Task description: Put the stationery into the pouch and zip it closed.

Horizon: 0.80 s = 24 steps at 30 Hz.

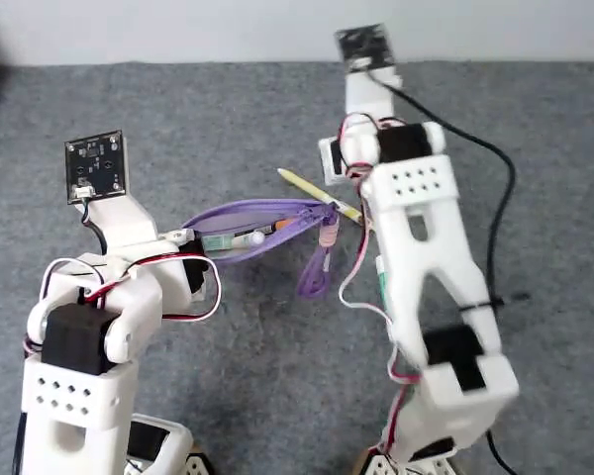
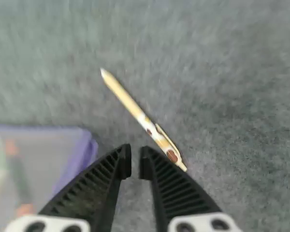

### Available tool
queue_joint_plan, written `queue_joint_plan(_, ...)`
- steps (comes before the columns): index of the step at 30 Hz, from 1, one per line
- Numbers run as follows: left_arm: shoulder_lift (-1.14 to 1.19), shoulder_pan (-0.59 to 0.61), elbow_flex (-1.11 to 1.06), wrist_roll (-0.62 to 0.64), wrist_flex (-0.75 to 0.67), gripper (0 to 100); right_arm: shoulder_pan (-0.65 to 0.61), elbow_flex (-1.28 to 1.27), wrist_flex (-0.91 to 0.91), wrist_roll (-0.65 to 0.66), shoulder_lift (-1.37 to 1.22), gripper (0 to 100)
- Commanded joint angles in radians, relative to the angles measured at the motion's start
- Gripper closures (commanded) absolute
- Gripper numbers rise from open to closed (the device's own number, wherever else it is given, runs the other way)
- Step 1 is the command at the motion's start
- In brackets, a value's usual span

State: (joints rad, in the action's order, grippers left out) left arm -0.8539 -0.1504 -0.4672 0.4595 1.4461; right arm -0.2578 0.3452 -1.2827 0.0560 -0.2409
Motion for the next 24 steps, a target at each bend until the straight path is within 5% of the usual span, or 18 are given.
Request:
queue_joint_plan(1,0.009,0.005,0.035,0.011,-0.005,99,-0.016,0.123,-0.024,0.084,-0.097,81.0)
queue_joint_plan(5,0.009,0.005,0.035,0.011,-0.005,99,-0.038,0.204,-0.019,0.152,-0.232,71.2)
queue_joint_plan(15,0.009,0.005,0.033,0.012,0.000,99,-0.061,0.440,0.067,0.201,-0.608,76.0)
queue_joint_plan(20,0.009,0.005,0.033,0.012,0.000,99,-0.050,0.609,0.058,0.284,-0.814,82.1)
queue_joint_plan(24,0.008,0.005,0.033,0.012,0.000,99,-0.041,0.801,-0.008,0.292,-0.900,97.6)
